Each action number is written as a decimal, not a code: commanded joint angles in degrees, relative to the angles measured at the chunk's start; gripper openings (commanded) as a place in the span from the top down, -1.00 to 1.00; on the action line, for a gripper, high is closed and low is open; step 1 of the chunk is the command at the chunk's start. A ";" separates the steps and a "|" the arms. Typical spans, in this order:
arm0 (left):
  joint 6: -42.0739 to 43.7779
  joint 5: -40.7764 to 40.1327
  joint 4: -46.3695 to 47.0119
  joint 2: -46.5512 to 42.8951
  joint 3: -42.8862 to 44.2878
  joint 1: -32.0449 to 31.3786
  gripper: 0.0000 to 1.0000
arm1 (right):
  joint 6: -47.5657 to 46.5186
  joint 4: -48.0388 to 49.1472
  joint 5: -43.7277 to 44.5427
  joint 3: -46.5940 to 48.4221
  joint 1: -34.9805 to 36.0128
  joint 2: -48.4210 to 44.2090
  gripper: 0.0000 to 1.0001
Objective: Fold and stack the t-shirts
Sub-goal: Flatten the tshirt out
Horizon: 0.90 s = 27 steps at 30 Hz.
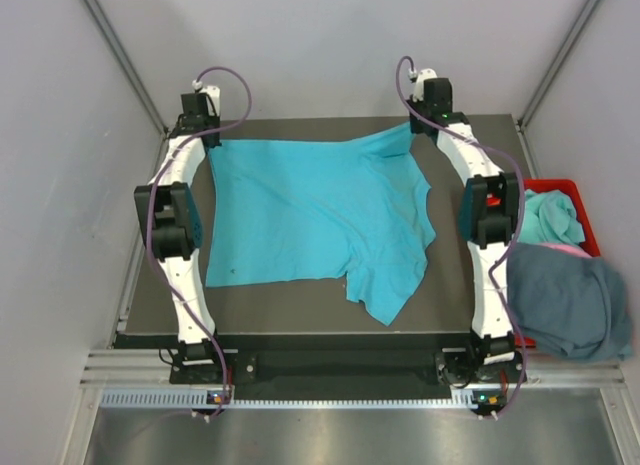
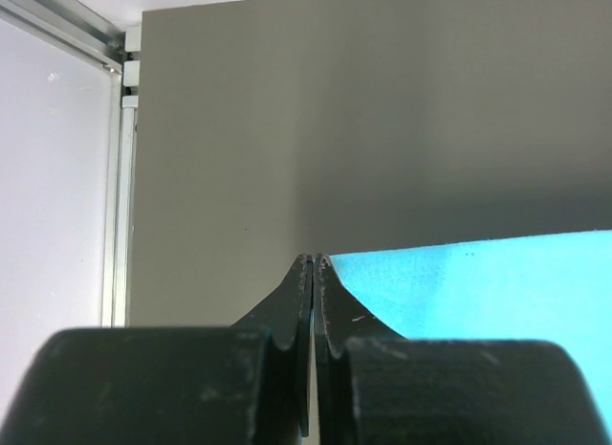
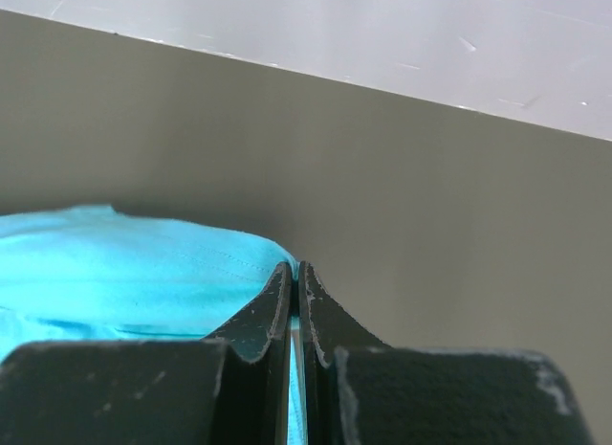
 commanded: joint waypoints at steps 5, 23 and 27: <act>0.77 6.52 -2.03 -12.11 -5.30 0.78 1.00 | 0.75 2.32 0.29 -6.84 0.28 -14.23 1.00; 0.68 11.91 -4.50 -28.03 -23.68 2.01 1.00 | 1.37 0.21 -3.94 -31.20 1.60 -33.23 1.00; -0.20 11.03 -3.27 -26.29 -23.68 3.76 1.00 | 0.84 0.65 -3.50 -33.84 1.60 -34.46 1.00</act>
